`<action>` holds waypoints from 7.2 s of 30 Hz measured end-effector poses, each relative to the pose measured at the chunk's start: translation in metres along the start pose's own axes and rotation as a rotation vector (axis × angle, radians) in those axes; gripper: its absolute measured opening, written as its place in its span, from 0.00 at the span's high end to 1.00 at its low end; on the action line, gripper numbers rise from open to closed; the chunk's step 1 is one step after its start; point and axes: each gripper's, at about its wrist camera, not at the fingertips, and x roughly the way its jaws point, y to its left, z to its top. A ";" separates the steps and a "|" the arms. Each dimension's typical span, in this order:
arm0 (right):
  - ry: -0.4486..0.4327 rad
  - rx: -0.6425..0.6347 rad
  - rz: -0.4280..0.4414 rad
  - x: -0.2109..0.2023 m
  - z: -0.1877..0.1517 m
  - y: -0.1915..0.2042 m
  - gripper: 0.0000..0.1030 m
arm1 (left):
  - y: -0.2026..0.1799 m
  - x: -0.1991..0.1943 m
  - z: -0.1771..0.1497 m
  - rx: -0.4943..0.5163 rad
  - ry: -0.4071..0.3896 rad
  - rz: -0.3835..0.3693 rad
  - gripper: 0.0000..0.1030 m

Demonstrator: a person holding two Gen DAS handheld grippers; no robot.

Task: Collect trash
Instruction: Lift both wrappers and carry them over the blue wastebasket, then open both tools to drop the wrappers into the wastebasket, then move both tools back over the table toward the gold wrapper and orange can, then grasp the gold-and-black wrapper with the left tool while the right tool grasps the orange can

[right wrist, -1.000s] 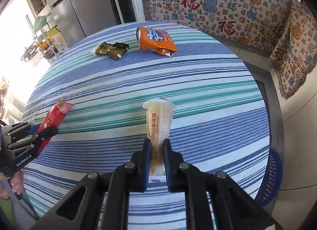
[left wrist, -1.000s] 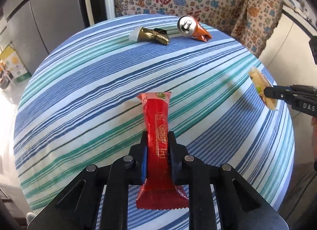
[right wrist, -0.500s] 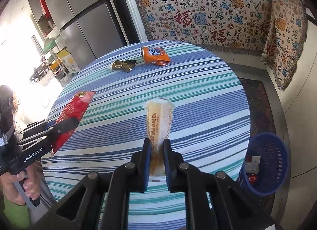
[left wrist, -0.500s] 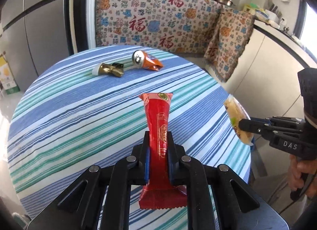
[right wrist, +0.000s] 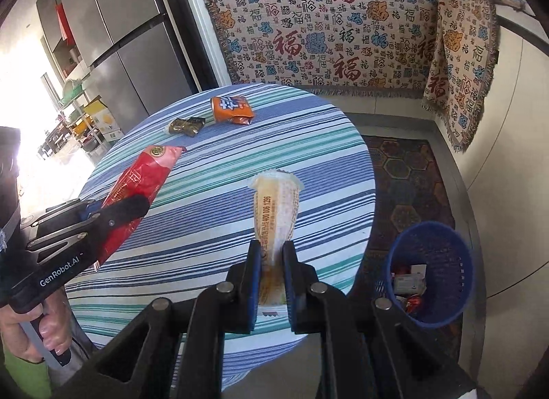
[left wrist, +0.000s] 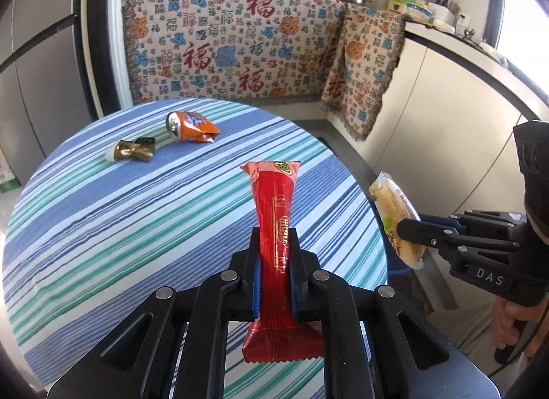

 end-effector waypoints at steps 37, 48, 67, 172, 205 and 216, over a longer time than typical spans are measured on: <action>-0.021 0.312 -0.247 -0.004 -0.026 -0.243 0.88 | -0.200 0.125 0.037 0.148 0.142 -0.313 0.91; -0.004 0.399 -0.213 0.017 -0.034 -0.295 0.88 | -0.228 0.170 0.030 0.171 0.165 -0.334 0.91; 0.018 0.448 -0.224 0.041 -0.024 -0.343 0.78 | -0.250 0.228 0.029 0.201 0.198 -0.354 0.74; 0.029 -0.316 0.025 0.142 0.026 0.060 0.23 | 0.198 0.098 0.021 -0.102 0.139 0.276 0.38; 0.004 -0.249 -0.032 0.178 0.054 0.115 0.65 | 0.168 0.072 -0.021 -0.034 0.135 0.204 0.11; 0.001 -0.080 0.036 0.136 0.031 0.108 0.19 | 0.179 0.037 -0.038 -0.140 0.155 0.097 0.10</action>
